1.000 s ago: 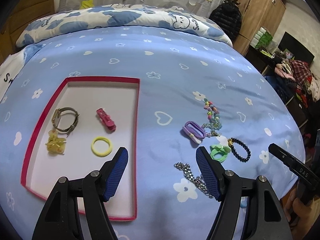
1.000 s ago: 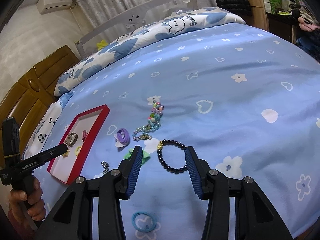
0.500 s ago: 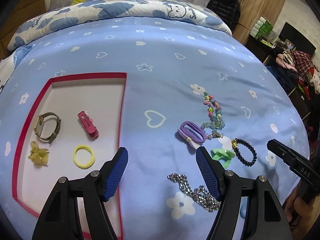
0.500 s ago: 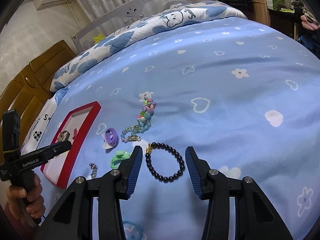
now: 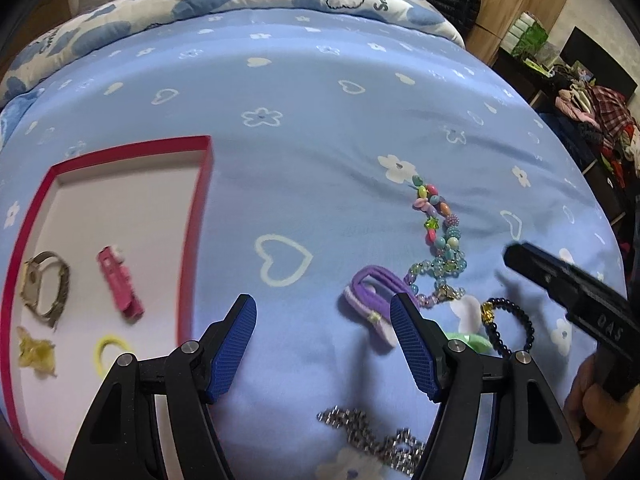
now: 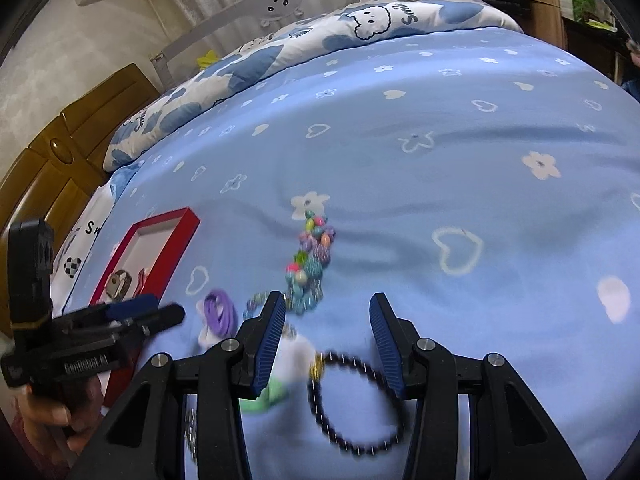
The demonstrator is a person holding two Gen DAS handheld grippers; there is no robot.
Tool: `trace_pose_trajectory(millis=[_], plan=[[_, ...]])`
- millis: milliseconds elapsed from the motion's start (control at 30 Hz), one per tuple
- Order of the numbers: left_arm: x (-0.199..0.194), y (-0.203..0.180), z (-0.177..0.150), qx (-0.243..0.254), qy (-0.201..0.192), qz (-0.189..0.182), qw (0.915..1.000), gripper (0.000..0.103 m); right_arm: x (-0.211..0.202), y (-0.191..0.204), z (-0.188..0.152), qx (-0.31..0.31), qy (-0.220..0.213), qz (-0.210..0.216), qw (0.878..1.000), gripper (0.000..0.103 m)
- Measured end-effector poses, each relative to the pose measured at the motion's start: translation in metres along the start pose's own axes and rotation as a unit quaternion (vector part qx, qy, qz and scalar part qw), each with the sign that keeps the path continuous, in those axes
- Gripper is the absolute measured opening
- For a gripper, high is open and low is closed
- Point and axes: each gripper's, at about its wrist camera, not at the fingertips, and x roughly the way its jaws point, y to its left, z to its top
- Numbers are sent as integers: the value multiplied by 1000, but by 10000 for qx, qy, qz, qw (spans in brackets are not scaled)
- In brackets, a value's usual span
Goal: Organize jewelry
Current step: 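Grasp the purple hair tie with left tool while right tool grasps the pastel beaded bracelet, then carry the purple hair tie over the tray with left tool while right tool lowers the bracelet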
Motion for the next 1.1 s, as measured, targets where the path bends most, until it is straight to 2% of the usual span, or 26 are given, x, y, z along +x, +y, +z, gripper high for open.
trace_pose_trajectory(millis=[67,133,267,367,433,467,533,567,700,1100], plan=[[10,-3,3,40,53,5,10000,66,10,1,8,-7,29,34,10000,45],[21,-6,7,86,136,-7,9999,59,20,2,14,-7,69,57,10000,44],[39,-9,12,179,230,29,9996,53,41,3,21,5,215,77,9997,39],[45,-14,15,309,214,32,9993,37,56,2,24,-1,356,46,9994,35],[47,-16,16,325,239,-85,9991,17,63,1,24,9,447,33,9990,30],[48,-17,16,333,254,-131,9990,15,66,2,24,-7,468,18,9989,24],[48,-19,16,363,214,-116,9990,9,69,3,24,-38,483,5,9988,19],[47,-18,17,353,205,-139,9991,8,69,3,24,-37,476,24,9989,12],[38,-11,16,233,138,-252,9993,4,60,6,25,-53,361,76,9993,12],[-36,23,-6,-92,-428,-402,9982,3,-1,27,23,-97,-239,309,9992,12]])
